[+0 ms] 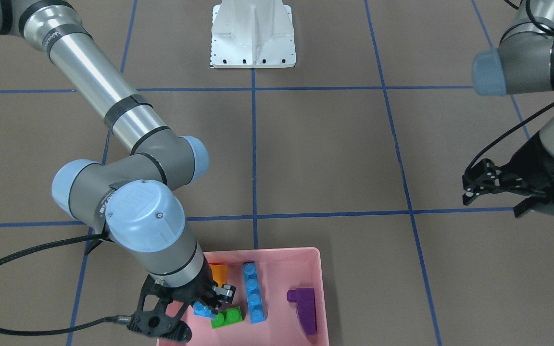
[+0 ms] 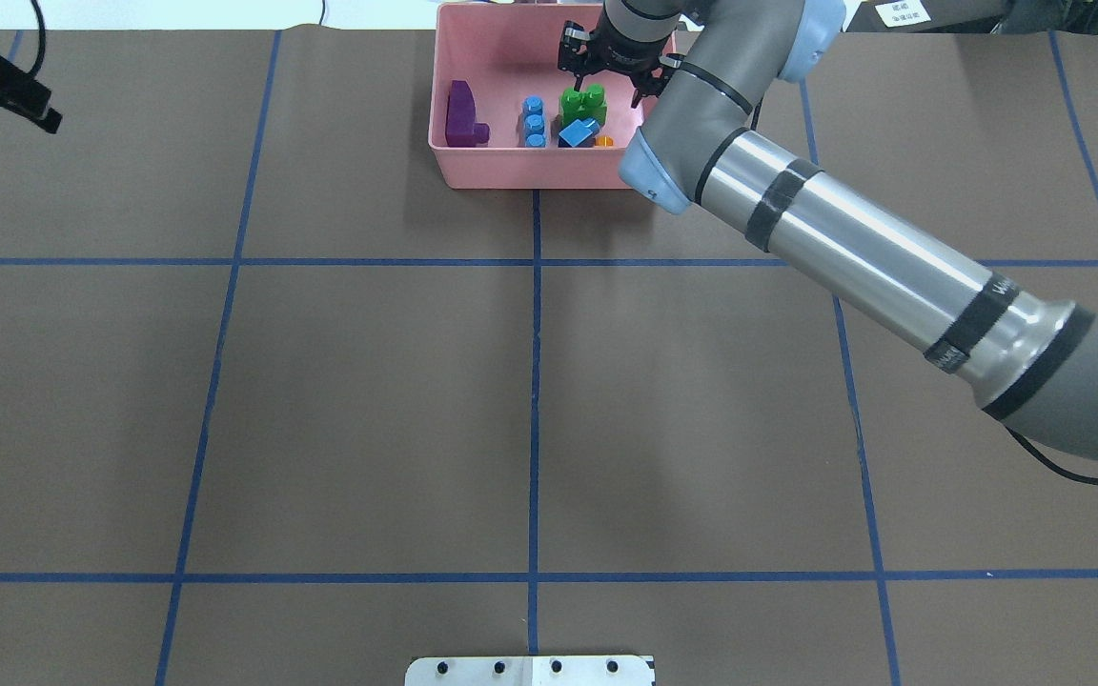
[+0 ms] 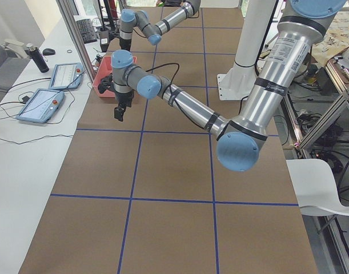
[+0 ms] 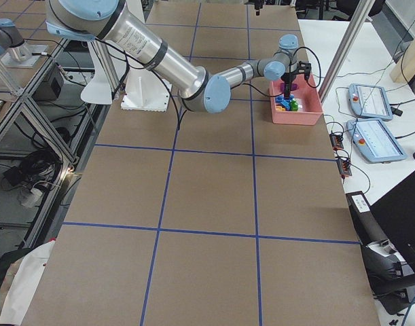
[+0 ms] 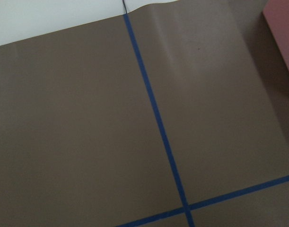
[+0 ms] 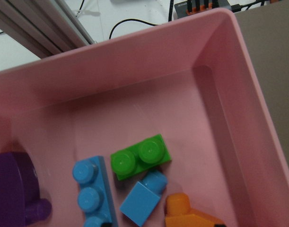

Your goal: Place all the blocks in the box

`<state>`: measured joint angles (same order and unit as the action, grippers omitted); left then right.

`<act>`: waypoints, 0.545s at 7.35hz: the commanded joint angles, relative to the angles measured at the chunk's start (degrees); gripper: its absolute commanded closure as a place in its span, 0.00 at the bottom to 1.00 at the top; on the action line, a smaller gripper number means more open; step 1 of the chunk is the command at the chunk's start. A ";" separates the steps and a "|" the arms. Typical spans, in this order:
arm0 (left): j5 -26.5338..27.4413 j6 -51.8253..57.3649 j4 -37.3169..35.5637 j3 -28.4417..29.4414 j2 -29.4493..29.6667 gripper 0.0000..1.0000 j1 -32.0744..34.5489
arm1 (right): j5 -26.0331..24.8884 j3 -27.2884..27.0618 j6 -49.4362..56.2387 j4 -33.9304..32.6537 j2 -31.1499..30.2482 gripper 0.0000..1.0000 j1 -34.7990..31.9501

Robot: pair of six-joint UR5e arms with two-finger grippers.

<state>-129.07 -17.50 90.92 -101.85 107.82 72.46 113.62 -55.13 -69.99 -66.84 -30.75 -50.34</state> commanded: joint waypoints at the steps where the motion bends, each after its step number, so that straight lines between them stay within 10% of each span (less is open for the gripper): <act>1: -0.21 8.41 -1.09 -5.80 -11.18 0.00 3.55 | 4.99 -19.16 8.33 -15.44 -9.91 0.00 -3.43; 4: -0.65 18.95 -10.89 -9.50 -17.02 0.00 9.51 | 8.36 -41.92 23.88 -32.43 -25.70 0.00 -10.46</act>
<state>-129.42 -3.13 85.12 -110.22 92.27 79.07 120.47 -87.14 -53.26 -92.57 -48.94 -57.76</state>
